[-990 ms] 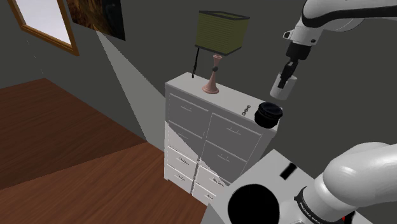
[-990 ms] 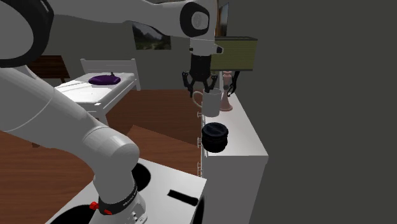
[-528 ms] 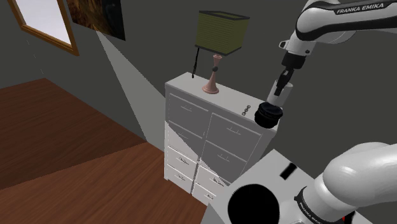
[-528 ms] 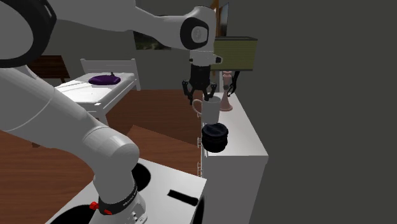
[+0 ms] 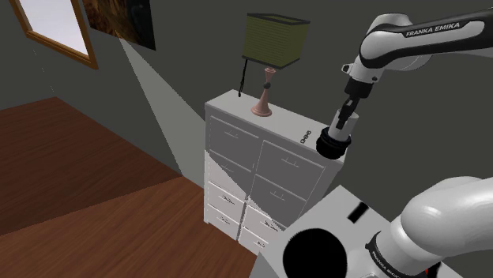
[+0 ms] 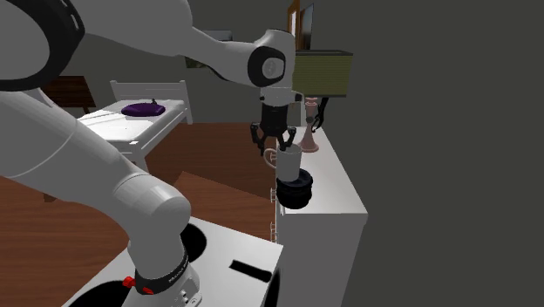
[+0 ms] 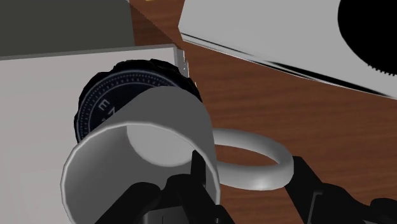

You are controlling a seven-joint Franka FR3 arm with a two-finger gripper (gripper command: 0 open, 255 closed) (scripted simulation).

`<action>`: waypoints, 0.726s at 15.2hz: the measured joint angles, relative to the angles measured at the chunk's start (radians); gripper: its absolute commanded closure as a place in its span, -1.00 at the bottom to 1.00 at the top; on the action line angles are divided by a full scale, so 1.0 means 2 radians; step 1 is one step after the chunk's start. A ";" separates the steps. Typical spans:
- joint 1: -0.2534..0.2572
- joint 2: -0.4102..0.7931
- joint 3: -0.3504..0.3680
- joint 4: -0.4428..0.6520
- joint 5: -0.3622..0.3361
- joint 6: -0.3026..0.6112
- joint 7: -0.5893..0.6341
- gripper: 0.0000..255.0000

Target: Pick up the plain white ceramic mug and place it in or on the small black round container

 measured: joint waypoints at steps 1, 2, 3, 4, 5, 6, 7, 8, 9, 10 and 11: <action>0.000 0.001 0.000 -0.003 0.000 0.005 0.000 1.00; 0.001 0.001 0.000 -0.003 0.001 0.007 0.000 1.00; 0.001 0.002 0.000 -0.003 0.001 0.007 0.000 1.00; 0.001 0.002 0.000 -0.004 0.001 0.008 0.000 1.00; 0.001 0.003 0.000 -0.003 0.001 0.008 0.000 1.00; 0.001 0.002 0.000 -0.003 0.001 0.008 0.000 1.00; 0.001 0.002 0.000 -0.003 0.001 0.008 0.000 1.00; 0.000 0.002 0.000 -0.003 0.001 0.008 0.000 -1.00; 0.000 0.003 0.000 -0.004 0.001 0.008 0.000 -1.00; 0.000 0.004 0.000 -0.004 0.001 0.008 0.000 -1.00; 0.000 0.004 0.000 -0.004 0.001 0.009 0.000 -1.00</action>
